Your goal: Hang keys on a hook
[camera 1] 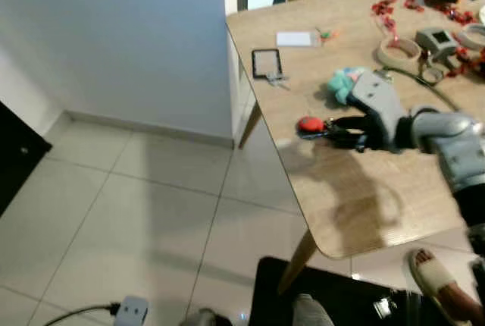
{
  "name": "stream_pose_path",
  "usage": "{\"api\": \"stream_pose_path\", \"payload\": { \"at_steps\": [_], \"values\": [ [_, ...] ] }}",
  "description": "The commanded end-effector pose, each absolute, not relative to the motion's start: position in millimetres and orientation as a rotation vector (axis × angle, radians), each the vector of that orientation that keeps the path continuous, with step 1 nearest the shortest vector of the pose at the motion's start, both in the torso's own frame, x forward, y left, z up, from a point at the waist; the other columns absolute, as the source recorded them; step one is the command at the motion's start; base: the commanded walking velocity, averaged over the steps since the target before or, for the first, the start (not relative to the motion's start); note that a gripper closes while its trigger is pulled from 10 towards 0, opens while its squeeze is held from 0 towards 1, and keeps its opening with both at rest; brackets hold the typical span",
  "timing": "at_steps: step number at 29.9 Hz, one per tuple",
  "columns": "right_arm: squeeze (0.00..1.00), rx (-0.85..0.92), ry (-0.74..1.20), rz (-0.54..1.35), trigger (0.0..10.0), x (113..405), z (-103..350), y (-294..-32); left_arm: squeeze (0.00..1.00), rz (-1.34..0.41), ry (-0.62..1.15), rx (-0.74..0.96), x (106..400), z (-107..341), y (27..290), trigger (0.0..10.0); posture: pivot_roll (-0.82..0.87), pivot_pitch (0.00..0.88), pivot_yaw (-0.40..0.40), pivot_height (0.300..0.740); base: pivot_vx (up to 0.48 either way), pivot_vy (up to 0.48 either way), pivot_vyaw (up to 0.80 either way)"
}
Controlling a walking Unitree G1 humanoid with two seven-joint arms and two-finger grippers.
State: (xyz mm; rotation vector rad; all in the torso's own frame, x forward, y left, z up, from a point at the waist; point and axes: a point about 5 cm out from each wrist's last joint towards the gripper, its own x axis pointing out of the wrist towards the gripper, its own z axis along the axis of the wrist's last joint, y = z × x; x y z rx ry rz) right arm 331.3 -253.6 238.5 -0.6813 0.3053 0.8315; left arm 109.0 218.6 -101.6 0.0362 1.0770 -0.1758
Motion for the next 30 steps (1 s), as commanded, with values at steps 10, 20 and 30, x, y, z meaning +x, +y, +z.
{"api": "stream_pose_path", "payload": {
  "at_steps": [10, 20, 30],
  "values": [
    [0.0, -0.778, 0.475, 0.909, 10.0, 281.7, 241.3, -283.4, 0.0, -0.181, 1.115, 0.042, 97.8, -104.2, 221.1, 10.0, -0.16, 0.216, 0.089, 0.74, 0.0, 0.0, 0.0],
    [1.0, -0.804, 0.465, 0.76, 10.0, 274.3, 238.5, -292.4, 0.0, -0.199, 1.112, 0.052, 100.9, -103.7, 219.9, 10.0, -0.16, 0.211, 0.099, 0.74, 0.0, 0.0, 0.0],
    [1.0, -0.664, 0.298, 0.868, 10.0, 263.0, 262.0, -271.4, 0.0, -0.203, 1.108, 0.061, 103.9, -102.7, 221.1, 10.0, -0.16, 0.2, 0.1, 0.74, 0.0, 0.0, 0.0]
  ]
}}
